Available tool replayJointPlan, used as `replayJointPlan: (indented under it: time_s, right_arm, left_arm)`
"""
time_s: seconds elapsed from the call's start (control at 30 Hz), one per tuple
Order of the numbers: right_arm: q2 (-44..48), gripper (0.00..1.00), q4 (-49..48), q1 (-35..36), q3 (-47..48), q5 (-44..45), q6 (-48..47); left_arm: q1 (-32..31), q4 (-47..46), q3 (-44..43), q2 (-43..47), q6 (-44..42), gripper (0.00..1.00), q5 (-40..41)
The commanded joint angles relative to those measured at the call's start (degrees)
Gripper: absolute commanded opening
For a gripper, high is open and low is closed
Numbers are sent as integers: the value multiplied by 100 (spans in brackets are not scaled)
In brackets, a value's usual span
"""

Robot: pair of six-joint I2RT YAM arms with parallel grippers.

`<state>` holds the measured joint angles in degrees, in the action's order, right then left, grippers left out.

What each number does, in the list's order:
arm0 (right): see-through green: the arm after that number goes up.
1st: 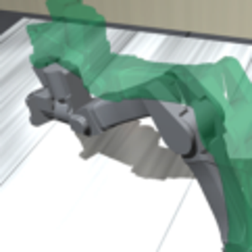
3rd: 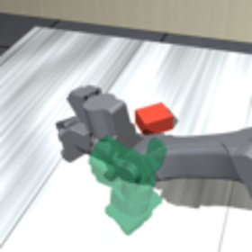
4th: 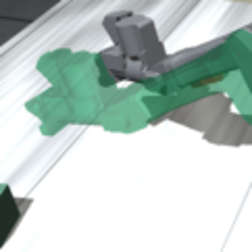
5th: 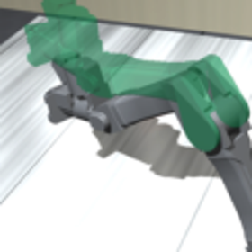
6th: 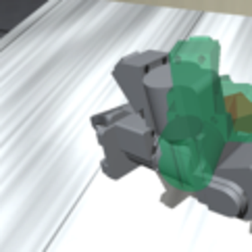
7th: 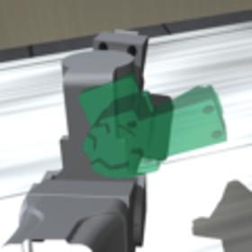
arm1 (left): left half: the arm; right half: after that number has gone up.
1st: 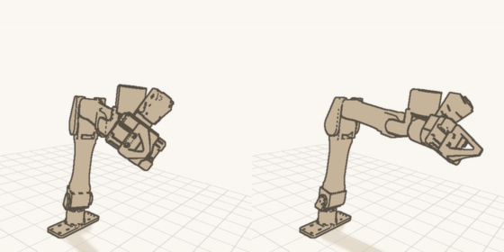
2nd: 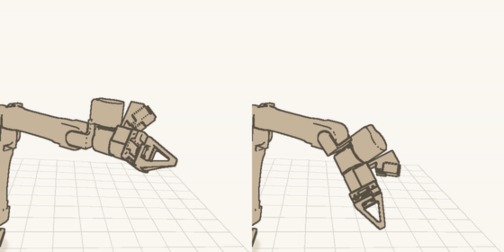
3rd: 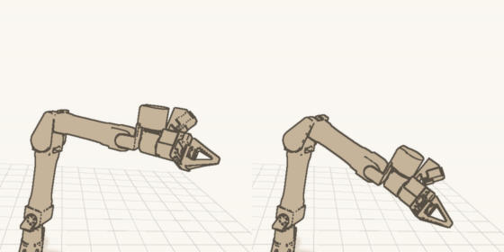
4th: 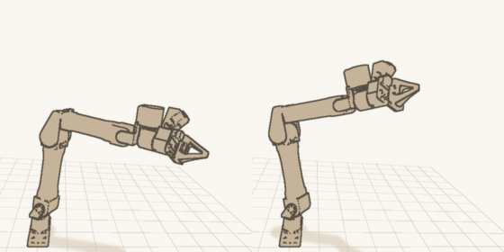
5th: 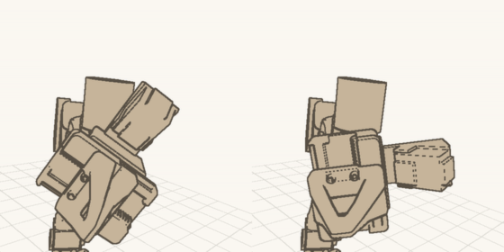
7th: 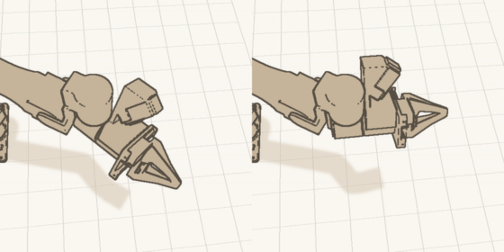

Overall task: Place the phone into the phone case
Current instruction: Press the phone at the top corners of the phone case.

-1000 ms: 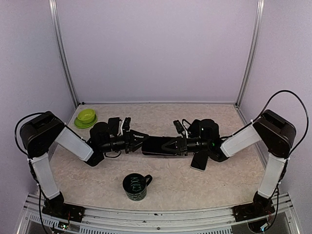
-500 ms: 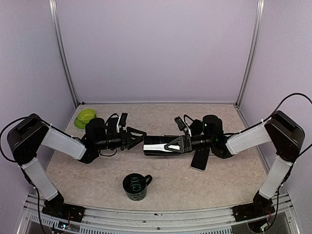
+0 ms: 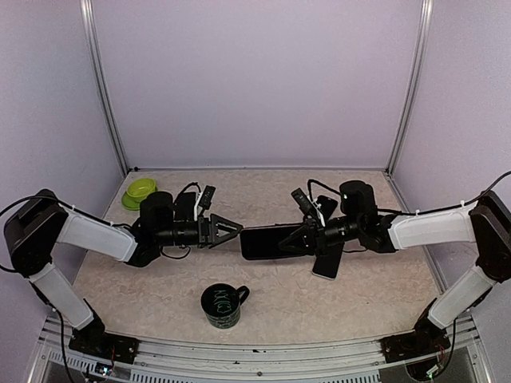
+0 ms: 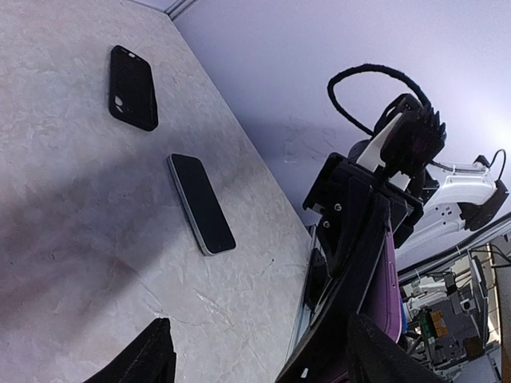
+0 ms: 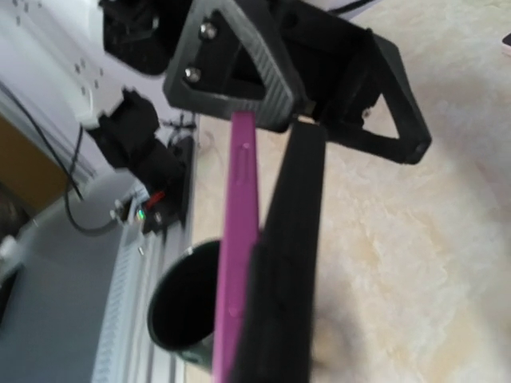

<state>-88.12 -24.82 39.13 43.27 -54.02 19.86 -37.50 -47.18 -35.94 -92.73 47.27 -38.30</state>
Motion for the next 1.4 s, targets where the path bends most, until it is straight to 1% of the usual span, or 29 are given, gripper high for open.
replayJointPlan:
  time_s: [0.0, 0.2, 0.33, 0.47, 0.6, 0.73, 0.83, 1.07, 1.23, 1.37]
  right_arm:
    - [390, 6, 892, 143, 156, -57, -1317]
    - [575, 8, 1673, 301, 218, 102, -2205]
    - [691, 8, 1856, 376, 183, 193, -2531]
    - [753, 9, 1960, 455, 161, 62, -2775]
    - [842, 8, 2049, 532, 115, 68, -2924]
    - [836, 8, 2111, 572, 118, 49, -2964]
    - [809, 8, 2159, 624, 129, -26, -3008]
    - [765, 8, 2225, 653, 102, -44, -3107]
    - [802, 8, 2235, 652, 78, -164, -3157]
    - [878, 8, 2157, 641, 8, -277, -3205]
  left_arm:
    - [-227, 520, -298, 252, -637, 72, -252]
    - [-483, 1184, -639, 430, -1256, 71, -437]
    - [-731, 2231, -1045, 510, -2032, 70, -342]
    - [-895, 3227, -1299, 583, -2711, 70, 186]
    - [-1000, 3714, -1373, 697, -3082, 69, 678]
    - [-1283, 4399, -1641, 712, -3588, 68, 1273]
    - [-1437, 4681, -1758, 706, -3846, 68, 1498]
    - [-1649, 4991, -1742, 768, -4142, 67, 1455]
    - [-1775, 5267, -1755, 909, -4301, 67, 1781]
    - [-1779, 5179, -1650, 1118, -4328, 67, 1709]
